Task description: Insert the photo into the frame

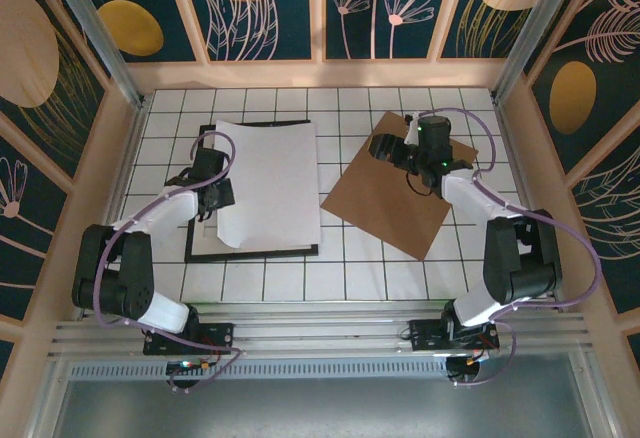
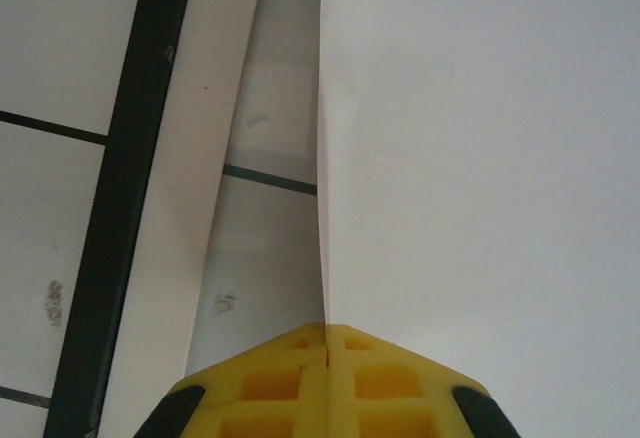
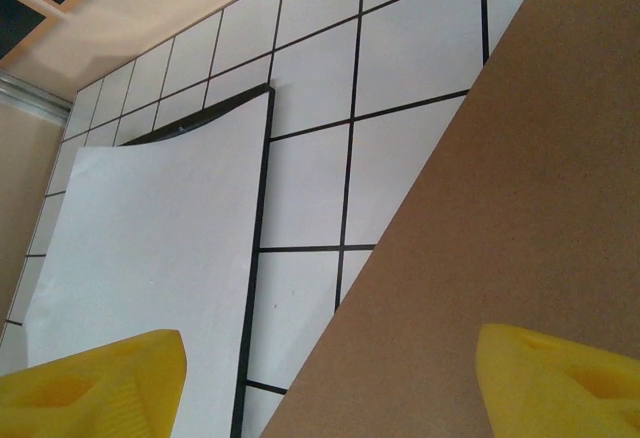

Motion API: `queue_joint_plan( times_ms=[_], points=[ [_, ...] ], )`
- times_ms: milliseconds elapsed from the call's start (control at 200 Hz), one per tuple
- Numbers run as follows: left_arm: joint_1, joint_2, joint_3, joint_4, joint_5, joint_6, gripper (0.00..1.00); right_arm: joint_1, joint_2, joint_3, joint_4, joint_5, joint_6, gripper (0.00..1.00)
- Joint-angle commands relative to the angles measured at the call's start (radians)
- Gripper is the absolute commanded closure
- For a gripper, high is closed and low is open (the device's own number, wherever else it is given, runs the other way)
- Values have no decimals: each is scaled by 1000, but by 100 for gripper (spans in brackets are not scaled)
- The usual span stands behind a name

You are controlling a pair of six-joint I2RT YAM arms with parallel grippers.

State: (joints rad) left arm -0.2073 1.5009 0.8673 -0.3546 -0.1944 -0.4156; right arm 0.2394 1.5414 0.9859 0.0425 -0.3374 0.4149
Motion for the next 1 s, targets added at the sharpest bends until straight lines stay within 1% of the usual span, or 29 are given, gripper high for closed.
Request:
queue_joint_plan(
  times_ms=[0,200,275,475,590,716,896,996],
  points=[
    [8,20,28,-44,-63,26,100,3,13,0,24,1,-28,23],
    [8,40,60,-99,-148,51,100,5,19,5,21,0,-22,23],
    [8,38,67,-107,-160,57,100,5,19,5,19,1,-21,23],
    [8,58,86,-117,-163,63,100,6,25,8,19,-2,-14,24],
    [8,71,96,-114,-118,63,100,5,26,8,18,-1,-14,23],
    [8,72,96,-112,-94,60,100,6,28,7,18,-2,-12,24],
    [9,46,81,-124,-115,47,100,5,32,8,15,0,-14,24],
    [9,38,76,-126,-109,39,100,6,36,13,13,-2,-14,23]
  ],
)
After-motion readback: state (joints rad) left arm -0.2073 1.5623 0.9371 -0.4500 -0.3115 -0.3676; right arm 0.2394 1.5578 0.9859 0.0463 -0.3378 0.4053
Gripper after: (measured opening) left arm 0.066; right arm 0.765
